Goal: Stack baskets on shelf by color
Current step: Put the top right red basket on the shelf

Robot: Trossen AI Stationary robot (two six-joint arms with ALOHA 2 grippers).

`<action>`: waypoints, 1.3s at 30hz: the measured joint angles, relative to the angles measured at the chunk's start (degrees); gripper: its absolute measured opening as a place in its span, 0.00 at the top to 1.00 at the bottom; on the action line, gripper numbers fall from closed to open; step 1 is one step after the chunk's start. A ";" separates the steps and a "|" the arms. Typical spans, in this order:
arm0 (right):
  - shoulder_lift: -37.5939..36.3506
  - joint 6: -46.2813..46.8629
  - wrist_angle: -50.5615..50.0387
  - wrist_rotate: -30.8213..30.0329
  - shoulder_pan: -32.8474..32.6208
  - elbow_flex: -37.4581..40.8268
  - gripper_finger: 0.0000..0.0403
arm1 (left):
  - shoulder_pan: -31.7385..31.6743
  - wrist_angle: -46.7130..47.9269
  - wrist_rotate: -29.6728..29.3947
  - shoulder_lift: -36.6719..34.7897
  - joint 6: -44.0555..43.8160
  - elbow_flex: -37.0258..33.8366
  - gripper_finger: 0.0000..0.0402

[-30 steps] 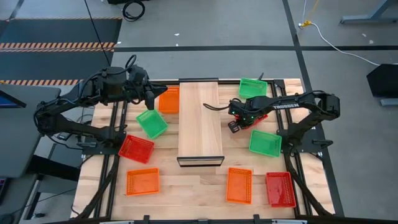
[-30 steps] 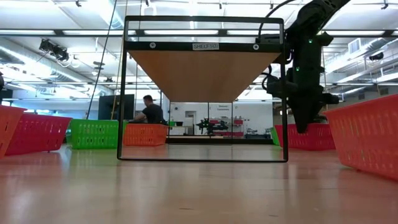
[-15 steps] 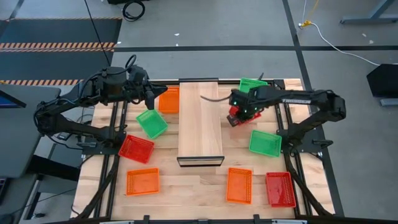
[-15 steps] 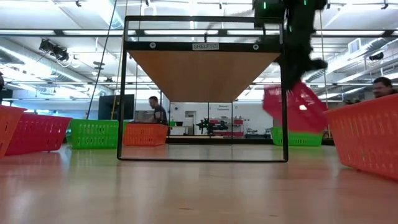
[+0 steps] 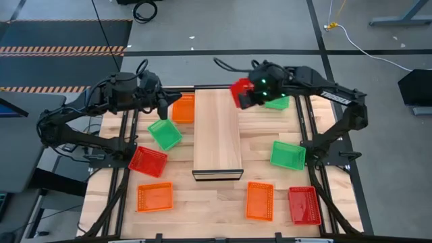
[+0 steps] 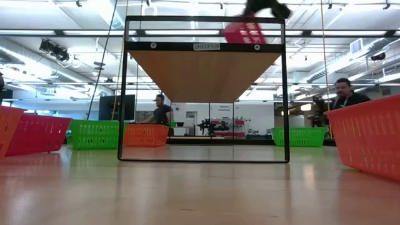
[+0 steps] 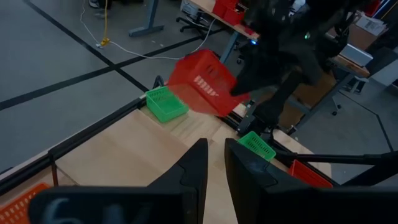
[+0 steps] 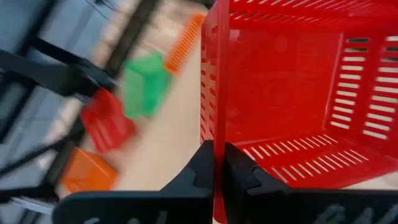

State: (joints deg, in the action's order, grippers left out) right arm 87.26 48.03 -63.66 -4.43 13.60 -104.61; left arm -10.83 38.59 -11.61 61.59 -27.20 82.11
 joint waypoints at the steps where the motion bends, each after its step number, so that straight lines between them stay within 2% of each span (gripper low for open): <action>1: 1.28 -0.10 1.87 0.50 -0.01 -0.81 0.97 | 0.00 -0.29 -0.18 0.26 0.02 0.00 0.85; 5: 7.30 -0.14 8.69 5.00 -0.05 -2.09 0.97 | 0.01 -0.69 -0.19 0.61 0.01 -0.02 0.85; 11: 14.83 0.93 11.30 8.59 -0.02 -3.86 0.97 | 0.44 -0.15 -0.18 0.67 -0.25 -0.02 0.85; 17: 18.36 1.37 12.06 11.75 0.78 -5.01 0.95 | 0.59 0.30 0.21 0.65 -0.68 -0.02 0.85; 27: 18.53 -0.16 15.33 12.45 3.13 -4.95 0.70 | 0.57 0.34 1.39 0.65 -0.70 -0.02 0.85; 31: 18.47 -2.00 17.97 14.61 4.20 -4.95 0.62 | 0.57 0.34 1.39 0.65 -0.70 -0.02 0.85; 35: 17.48 -10.28 18.69 18.58 4.56 -4.90 0.57 | 0.57 0.35 1.39 0.65 -0.75 -0.02 0.85; 39: 13.53 -28.33 12.55 20.88 4.60 -4.90 0.56 | 0.57 0.38 1.39 0.65 -1.05 -0.02 0.85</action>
State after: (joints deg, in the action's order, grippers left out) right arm 100.79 19.70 -51.12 16.45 18.20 -109.51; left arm -10.26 38.97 -10.22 62.24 -28.25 82.08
